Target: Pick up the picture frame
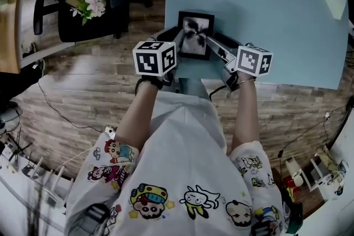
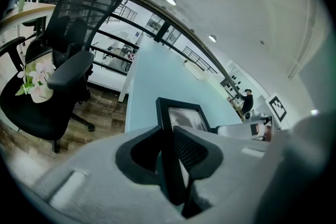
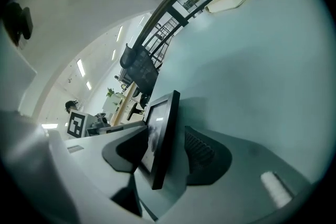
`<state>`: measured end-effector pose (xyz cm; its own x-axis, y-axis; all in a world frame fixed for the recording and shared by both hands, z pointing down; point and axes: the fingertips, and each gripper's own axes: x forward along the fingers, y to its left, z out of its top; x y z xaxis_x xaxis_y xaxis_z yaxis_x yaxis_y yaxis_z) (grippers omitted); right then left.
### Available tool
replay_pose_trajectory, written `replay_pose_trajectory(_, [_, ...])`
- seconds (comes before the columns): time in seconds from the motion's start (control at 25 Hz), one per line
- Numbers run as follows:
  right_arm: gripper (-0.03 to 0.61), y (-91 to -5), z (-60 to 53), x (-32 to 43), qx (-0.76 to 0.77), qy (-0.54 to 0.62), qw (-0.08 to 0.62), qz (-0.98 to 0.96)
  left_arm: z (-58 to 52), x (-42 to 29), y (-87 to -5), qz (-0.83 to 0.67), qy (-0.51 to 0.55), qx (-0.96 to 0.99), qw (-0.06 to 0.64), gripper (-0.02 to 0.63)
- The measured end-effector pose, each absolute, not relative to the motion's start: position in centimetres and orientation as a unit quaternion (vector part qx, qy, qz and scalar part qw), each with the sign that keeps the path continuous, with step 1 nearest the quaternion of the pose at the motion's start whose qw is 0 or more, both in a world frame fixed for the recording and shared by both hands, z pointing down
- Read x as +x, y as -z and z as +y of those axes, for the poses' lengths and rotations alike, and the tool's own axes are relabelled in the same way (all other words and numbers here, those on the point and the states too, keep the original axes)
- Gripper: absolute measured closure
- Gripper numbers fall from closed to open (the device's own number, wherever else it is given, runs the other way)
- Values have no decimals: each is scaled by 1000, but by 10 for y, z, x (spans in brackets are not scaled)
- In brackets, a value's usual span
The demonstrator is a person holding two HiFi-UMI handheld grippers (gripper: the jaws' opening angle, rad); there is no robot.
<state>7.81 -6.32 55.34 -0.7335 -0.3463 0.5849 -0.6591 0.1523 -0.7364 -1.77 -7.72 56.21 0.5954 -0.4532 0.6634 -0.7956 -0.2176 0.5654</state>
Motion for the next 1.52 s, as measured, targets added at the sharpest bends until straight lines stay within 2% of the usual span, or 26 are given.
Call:
replay_pose_trajectory(0.32, [383,-551,-61,58,258,-621,119,-731,-77,-17,-562,-402,-172,758,484,541])
replay_pose_trajectory(0.88, [407,-551,-67,27,203,-642,125,-729,-78,-18,-562,-387,-156,756,505,543])
replay_pose_trajectory(1.16, [445,-552,-70,27,215,-643,113,-727,-78,-18,-561,-382,-153,756,509,543])
replay_pose_trajectory(1.36, [502,-556,-73,29,226,-648,108,-720,-78,-18,-562,-381,-151,755,511,543])
replay_pose_trajectory(1.52, [515,-554,-73,29,222,-652,93,-719,-78,-17,-561,-381,-150,756,511,543])
